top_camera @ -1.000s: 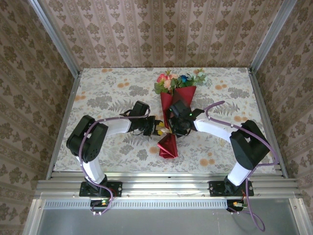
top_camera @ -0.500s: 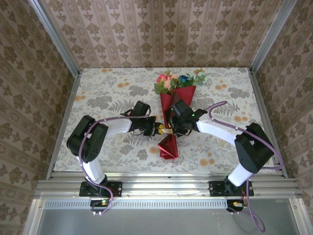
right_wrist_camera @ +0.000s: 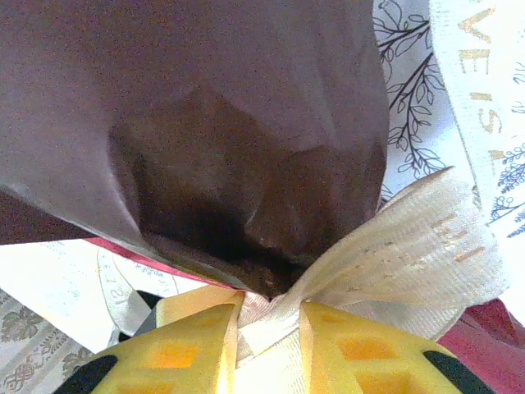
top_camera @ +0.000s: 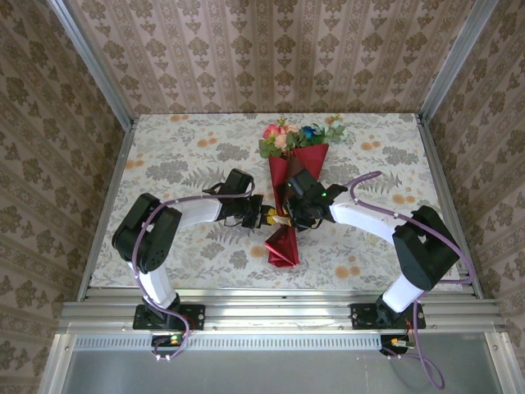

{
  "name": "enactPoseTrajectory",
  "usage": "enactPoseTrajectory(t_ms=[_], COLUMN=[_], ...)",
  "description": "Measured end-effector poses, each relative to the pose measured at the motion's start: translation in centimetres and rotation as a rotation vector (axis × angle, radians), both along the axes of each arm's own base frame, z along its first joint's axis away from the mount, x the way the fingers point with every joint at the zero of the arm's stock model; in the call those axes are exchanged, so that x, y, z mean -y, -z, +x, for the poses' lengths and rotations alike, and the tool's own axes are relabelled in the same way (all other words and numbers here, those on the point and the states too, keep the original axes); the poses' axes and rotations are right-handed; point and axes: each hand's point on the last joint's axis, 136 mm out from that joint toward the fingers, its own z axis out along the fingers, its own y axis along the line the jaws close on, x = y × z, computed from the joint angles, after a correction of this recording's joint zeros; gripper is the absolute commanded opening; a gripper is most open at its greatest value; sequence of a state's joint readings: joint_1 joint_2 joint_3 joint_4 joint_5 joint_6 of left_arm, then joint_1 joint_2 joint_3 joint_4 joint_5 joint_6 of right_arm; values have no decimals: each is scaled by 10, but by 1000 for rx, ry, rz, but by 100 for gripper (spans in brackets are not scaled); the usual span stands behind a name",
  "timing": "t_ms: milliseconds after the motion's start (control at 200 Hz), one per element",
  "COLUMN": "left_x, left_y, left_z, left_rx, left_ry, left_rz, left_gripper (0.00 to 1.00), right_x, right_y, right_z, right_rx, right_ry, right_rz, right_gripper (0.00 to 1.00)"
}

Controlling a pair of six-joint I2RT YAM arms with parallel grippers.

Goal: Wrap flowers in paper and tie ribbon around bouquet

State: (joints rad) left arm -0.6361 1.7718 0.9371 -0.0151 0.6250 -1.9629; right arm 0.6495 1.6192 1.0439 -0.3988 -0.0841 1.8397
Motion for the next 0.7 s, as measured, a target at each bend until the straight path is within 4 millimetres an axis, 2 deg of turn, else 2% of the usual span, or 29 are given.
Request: enactPoseTrajectory(t_ms=[310, 430, 540, 700], left_x=[2, 3, 4, 5], left_y=[0, 0, 0, -1], left_z=[-2, -3, -4, -5], left_rx=[3, 3, 3, 3], left_ry=[8, 12, 15, 19], left_rz=[0, 0, 0, 0], left_gripper=[12, 12, 12, 12], right_x=[4, 5, 5, 6], right_y=[7, 10, 13, 13], right_z=[-6, -3, -3, -1], right_rx=[-18, -20, -26, -25], right_ry=[6, 11, 12, 16], right_rz=[-9, -10, -15, -15], right_gripper=[30, 22, 20, 7])
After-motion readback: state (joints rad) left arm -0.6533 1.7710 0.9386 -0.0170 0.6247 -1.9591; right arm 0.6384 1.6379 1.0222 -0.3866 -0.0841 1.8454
